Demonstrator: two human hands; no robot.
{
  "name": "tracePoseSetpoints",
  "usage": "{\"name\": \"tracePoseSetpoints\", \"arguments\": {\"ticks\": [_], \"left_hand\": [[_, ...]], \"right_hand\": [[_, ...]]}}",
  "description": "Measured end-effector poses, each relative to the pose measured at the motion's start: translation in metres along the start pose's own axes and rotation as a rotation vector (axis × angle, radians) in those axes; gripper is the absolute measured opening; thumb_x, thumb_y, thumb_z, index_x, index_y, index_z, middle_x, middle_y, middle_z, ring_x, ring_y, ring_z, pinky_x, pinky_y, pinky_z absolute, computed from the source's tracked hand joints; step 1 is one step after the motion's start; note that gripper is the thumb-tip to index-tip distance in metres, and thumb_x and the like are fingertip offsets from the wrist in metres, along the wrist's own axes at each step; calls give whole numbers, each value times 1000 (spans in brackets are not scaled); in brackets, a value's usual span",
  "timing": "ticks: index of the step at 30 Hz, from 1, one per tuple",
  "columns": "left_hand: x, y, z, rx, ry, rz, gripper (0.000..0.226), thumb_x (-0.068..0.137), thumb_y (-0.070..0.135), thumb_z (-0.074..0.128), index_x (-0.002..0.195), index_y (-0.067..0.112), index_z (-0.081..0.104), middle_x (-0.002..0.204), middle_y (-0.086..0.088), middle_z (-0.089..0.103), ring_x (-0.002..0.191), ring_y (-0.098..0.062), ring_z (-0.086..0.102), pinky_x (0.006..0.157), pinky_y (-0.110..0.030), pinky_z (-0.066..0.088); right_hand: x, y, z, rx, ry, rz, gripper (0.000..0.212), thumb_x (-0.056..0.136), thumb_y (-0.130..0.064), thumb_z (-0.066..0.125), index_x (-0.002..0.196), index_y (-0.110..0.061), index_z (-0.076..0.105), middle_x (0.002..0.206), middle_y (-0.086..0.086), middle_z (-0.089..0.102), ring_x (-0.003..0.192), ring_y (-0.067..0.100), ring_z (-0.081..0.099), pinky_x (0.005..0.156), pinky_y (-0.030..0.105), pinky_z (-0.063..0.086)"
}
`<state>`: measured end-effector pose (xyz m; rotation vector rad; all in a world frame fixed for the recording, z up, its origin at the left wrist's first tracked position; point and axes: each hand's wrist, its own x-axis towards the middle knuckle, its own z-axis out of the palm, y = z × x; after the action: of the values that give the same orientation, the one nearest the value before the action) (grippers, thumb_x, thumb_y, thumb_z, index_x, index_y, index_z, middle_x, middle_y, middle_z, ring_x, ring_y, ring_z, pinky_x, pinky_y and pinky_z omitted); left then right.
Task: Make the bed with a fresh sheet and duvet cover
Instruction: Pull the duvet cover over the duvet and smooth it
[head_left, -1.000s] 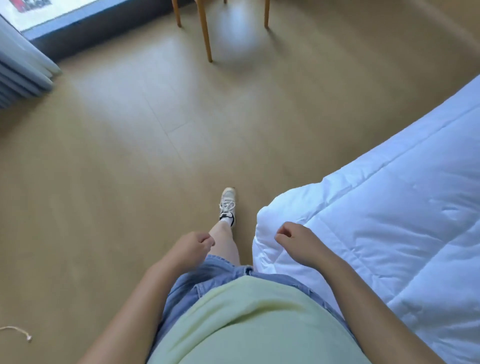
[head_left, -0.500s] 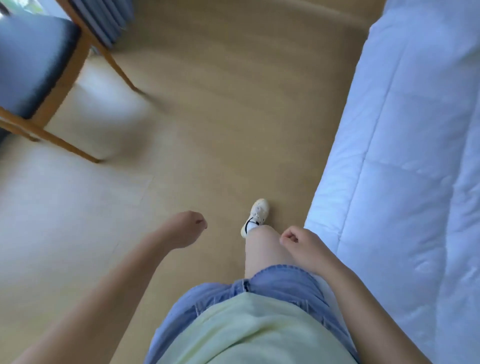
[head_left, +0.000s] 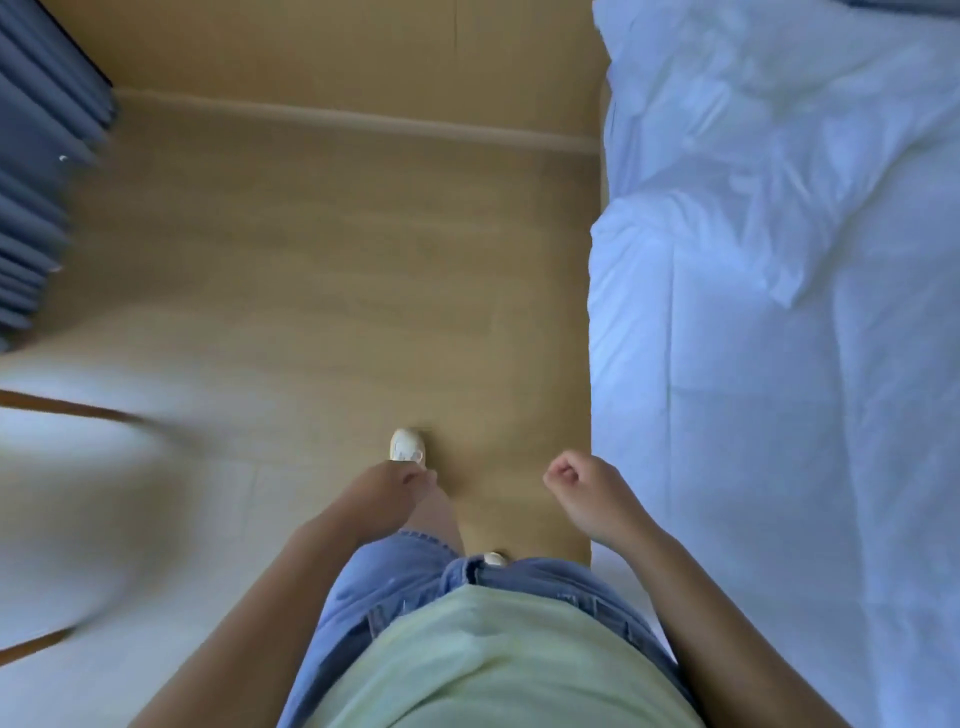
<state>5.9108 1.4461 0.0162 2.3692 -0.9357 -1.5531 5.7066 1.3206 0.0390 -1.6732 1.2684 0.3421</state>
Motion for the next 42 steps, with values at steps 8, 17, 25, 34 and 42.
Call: {"name": "tracePoseSetpoints", "arguments": {"ticks": [8,17,25,34,42], "left_hand": [[185,95,-192,118,-132,66,34,95,35,44,79,10,61,82,-5,61,79,-21,54,76,-35,43],[354,299,-312,526,-240,201,35,99,37,40,112,11,61,120,-7,58,107,-23,54,85,-27,39],[456,503,-279,655,-395,359,23,95,29,47,79,14,54,78,1,55,70,-13,48,66,-26,38],[560,719,-154,910,-417,675,42,93,30,47,133,18,43,119,-2,60,113,-22,54,94,-32,43],[624,774,-19,1076,-458,896,63,93,39,51,145,12,26,140,-11,38,129,-29,38,98,-37,38]], "right_hand": [[179,-112,-103,124,131,79,17,91,-18,43,89,-5,55,81,5,59,66,14,47,61,28,37],[300,-140,-236,323,235,253,17,91,-16,47,92,-2,57,86,9,61,71,13,47,60,19,37],[404,-107,-398,536,449,357,16,93,-20,47,93,-8,58,89,3,59,78,16,51,63,21,37],[469,-47,-516,741,671,576,19,94,-22,47,100,-7,58,97,2,58,92,19,55,74,28,41],[530,24,-563,465,733,944,56,95,-28,47,147,-23,26,157,11,8,144,30,3,112,47,18]]}}
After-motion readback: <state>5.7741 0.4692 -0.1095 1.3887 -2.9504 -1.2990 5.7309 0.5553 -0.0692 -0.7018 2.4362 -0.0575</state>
